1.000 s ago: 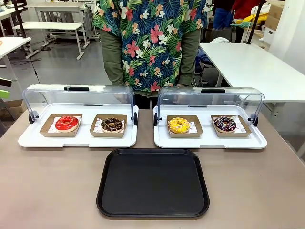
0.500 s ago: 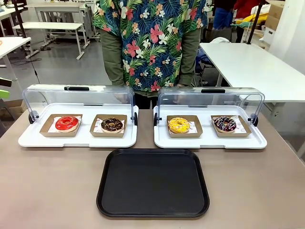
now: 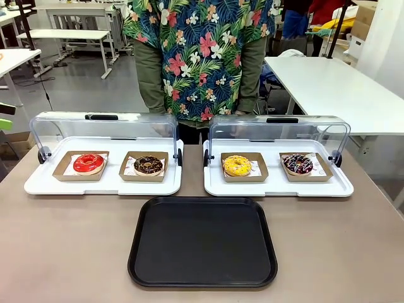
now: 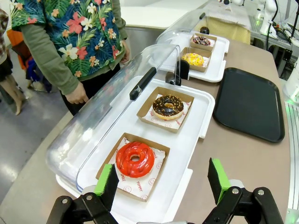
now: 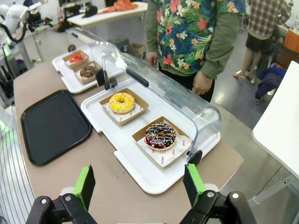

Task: Move the second donut from the left to the tray.
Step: Pick up the Paper togo box containing the Donut indicated by the person and place it on the Handle tray.

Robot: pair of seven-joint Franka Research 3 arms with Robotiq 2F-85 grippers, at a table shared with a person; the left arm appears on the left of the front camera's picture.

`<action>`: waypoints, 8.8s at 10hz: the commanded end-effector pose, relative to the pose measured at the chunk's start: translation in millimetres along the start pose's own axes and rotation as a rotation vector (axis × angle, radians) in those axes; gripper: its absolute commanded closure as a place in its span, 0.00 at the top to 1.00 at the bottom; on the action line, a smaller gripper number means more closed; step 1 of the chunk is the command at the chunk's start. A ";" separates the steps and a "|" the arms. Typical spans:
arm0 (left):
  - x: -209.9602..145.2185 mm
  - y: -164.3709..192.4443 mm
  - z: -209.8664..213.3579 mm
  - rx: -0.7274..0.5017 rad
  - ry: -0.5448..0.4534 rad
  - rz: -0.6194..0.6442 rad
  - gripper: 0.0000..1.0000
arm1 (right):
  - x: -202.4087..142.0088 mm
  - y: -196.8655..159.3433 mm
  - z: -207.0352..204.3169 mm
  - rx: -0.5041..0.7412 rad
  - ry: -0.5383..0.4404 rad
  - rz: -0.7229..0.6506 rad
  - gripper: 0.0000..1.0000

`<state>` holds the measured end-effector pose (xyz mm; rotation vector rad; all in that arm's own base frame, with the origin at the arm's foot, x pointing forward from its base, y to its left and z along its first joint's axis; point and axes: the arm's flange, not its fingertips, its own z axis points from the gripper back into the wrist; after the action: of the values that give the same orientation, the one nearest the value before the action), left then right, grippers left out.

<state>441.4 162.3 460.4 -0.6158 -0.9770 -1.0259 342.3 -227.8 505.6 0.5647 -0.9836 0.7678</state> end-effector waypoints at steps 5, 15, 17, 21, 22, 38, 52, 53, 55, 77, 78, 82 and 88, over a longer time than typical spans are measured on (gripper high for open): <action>2.6 -0.8 1.4 -0.005 -0.009 -0.007 1.00 | 2.3 -3.4 0.0 -0.002 -0.029 0.026 1.00; 2.6 -0.8 1.4 -0.005 -0.009 -0.007 1.00 | 2.3 -3.4 0.0 -0.002 -0.029 0.026 1.00; 2.6 -0.8 1.4 -0.005 -0.009 -0.007 1.00 | 2.3 -3.4 0.0 -0.002 -0.029 0.026 1.00; 2.6 -0.8 1.4 -0.005 -0.009 -0.007 1.00 | 2.3 -3.4 0.0 -0.002 -0.029 0.026 1.00; 2.6 -0.8 1.4 -0.005 -0.009 -0.007 1.00 | 2.3 -3.4 0.0 -0.002 -0.029 0.026 1.00; 26.8 -8.5 -14.8 -0.038 0.047 -0.082 1.00 | 2.3 -3.4 0.0 -0.002 -0.029 0.026 1.00; 93.1 -116.0 -292.0 -0.170 0.777 -0.475 1.00 | 2.3 -3.4 0.0 -0.002 -0.029 0.026 1.00; 87.0 -102.6 -300.3 -0.224 0.792 -0.465 1.00 | 2.3 -3.4 0.0 -0.002 -0.029 0.026 1.00; 79.8 -83.5 -312.9 -0.215 0.764 -0.481 1.00 | 2.3 -3.4 0.0 -0.002 -0.029 0.026 1.00; 37.0 -39.7 -365.8 -0.186 0.906 -0.504 1.00 | 2.3 -3.4 0.0 -0.002 -0.029 0.026 1.00; 35.9 -39.3 -367.5 -0.191 0.908 -0.503 1.00 | 2.3 -3.4 0.0 -0.002 -0.029 0.026 1.00; 32.6 -37.8 -370.6 -0.199 0.920 -0.490 1.00 | 2.3 -3.4 0.0 -0.002 -0.029 0.026 1.00; 31.4 -36.6 -371.8 -0.215 0.933 -0.478 0.00 | 2.3 -3.4 0.0 -0.002 -0.029 0.026 1.00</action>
<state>547.7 -165.3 318.6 -0.0209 -0.1932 -1.6390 342.6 -227.7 505.9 0.5641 -0.9803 0.7695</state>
